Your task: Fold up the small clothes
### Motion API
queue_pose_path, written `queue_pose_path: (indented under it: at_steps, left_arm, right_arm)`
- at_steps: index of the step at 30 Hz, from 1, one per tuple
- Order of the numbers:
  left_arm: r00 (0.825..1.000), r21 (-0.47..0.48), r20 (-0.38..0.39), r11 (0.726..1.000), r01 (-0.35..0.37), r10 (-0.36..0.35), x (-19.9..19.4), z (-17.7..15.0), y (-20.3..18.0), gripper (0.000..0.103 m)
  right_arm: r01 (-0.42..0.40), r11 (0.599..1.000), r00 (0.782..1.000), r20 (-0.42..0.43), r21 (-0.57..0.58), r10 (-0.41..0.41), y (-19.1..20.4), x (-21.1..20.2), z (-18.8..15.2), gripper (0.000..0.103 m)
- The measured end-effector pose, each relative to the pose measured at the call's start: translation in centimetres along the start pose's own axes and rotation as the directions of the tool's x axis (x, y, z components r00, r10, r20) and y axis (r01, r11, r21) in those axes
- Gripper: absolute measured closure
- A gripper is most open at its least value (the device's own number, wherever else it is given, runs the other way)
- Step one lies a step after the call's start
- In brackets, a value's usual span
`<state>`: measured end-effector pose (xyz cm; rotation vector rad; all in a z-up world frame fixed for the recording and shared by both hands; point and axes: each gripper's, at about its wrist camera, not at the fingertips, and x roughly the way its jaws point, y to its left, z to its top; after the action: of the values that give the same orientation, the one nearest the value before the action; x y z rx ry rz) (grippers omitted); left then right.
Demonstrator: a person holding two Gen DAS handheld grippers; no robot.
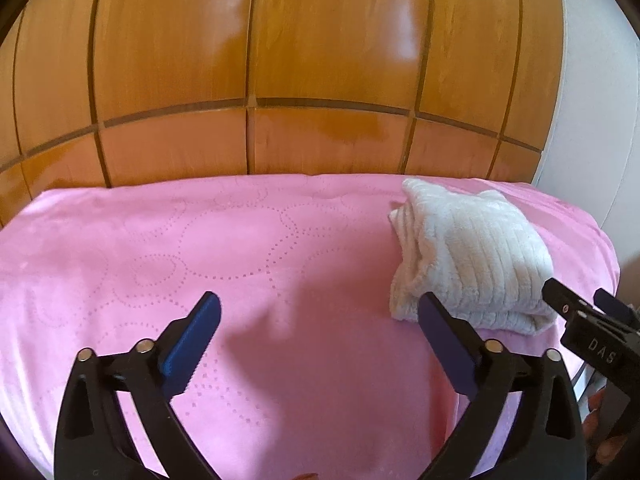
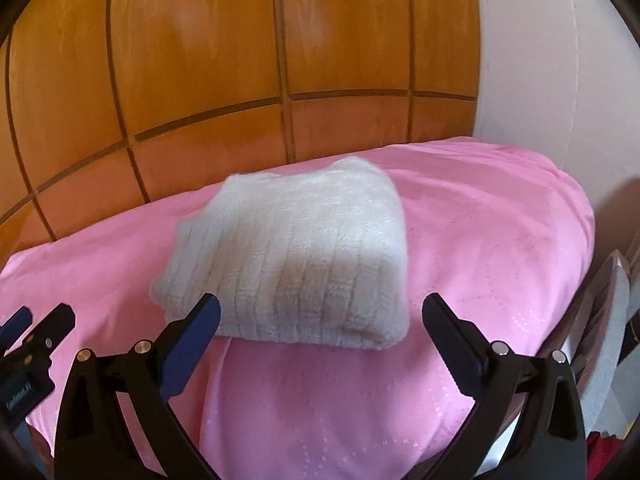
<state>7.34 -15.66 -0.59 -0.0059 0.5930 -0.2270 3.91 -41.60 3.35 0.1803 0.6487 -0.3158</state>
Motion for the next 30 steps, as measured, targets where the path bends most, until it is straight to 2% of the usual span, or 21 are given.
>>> queue_pose_path:
  at_steps: [4,6,10,20,26,30]
  left_arm:
    - [1.000,0.022,-0.007,1.000,-0.009,0.009,-0.3,-0.5,-0.7,0.004]
    - [1.000,0.036,-0.009,0.999,-0.010,0.010,-0.4,-0.7,-1.1,0.004]
    - [1.000,0.036,-0.018,0.999,-0.015,0.016,-0.4,-1.1,-1.6,0.004]
    - [0.998,0.046,-0.035,0.997,-0.055,0.057,-1.1,-1.8,-2.0,0.004]
    - [0.999,0.037,-0.028,0.999,-0.039,0.040,-1.9,-2.1,-1.5,0.004]
    - [0.999,0.024,-0.027,0.999,-0.038,0.038,-2.1,-2.1,-1.2,0.004]
  right_arm:
    - [0.054,0.999,0.998,-0.020,0.004,-0.054,-0.7,-0.1,-0.7,0.002]
    - [0.076,0.997,0.997,-0.001,0.002,-0.076,-0.9,-0.1,-0.9,0.002]
    - [0.085,0.996,0.996,0.009,-0.013,-0.085,-1.1,0.2,-1.2,0.002]
    - [0.066,0.998,0.998,0.009,0.011,-0.066,-1.7,0.1,-1.2,0.002]
    - [0.054,0.999,0.999,0.004,0.010,-0.054,-1.2,-0.5,-1.4,0.002]
    - [0.045,0.998,0.999,0.021,-0.033,-0.044,-0.3,-1.1,-1.5,0.002]
